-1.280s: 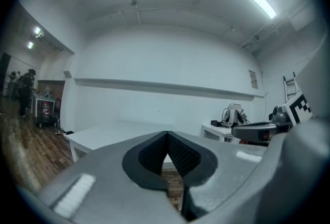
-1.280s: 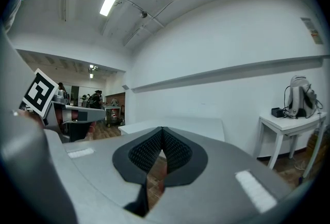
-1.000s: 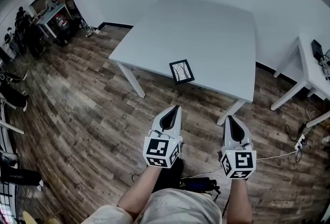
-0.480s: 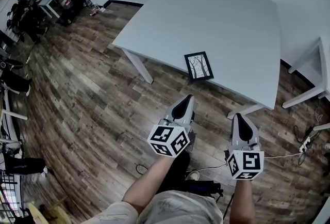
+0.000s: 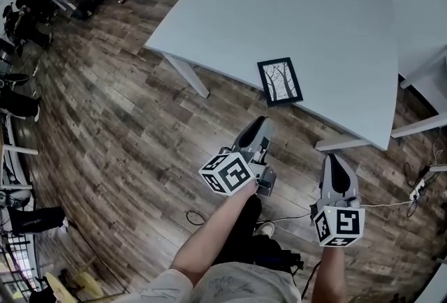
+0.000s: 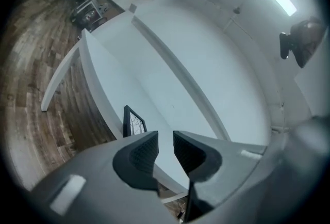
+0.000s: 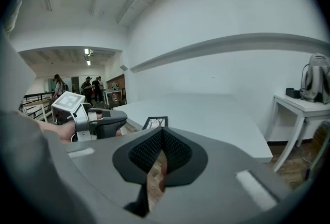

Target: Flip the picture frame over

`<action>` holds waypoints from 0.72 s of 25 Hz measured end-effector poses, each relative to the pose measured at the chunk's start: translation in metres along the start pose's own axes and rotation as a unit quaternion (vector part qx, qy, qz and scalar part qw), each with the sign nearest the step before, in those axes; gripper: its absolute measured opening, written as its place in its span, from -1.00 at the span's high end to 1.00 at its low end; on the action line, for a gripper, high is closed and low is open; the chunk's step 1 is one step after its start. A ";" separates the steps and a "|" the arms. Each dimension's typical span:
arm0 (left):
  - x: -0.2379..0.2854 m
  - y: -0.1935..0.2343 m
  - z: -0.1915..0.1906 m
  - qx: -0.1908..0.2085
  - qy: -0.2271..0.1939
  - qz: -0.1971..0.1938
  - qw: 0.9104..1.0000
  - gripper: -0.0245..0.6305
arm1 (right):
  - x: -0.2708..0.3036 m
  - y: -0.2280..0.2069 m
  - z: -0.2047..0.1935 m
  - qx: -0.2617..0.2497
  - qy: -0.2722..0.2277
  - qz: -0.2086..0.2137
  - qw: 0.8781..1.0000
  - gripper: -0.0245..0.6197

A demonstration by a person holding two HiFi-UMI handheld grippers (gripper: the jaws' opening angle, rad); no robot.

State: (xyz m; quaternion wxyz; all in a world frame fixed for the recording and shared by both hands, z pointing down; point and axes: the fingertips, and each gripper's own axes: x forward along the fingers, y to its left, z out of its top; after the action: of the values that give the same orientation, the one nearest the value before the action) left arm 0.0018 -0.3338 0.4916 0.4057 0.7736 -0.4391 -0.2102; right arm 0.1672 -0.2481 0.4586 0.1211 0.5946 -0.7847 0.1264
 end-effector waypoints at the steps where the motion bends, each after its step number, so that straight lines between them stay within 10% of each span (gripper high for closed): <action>1: 0.003 0.007 -0.001 -0.016 -0.003 0.001 1.000 0.70 | 0.003 0.000 -0.002 0.001 0.003 0.000 1.000 0.85; 18: 0.051 0.073 -0.025 -0.128 -0.010 -0.018 0.992 0.54 | 0.037 0.003 -0.031 -0.004 0.039 -0.005 0.999 0.85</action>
State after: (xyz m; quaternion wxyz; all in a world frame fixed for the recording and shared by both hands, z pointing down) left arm 0.0083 -0.3872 0.5674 0.4933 0.7210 -0.3982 -0.2797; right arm 0.1555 -0.2698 0.5003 0.1541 0.5930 -0.7768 0.1458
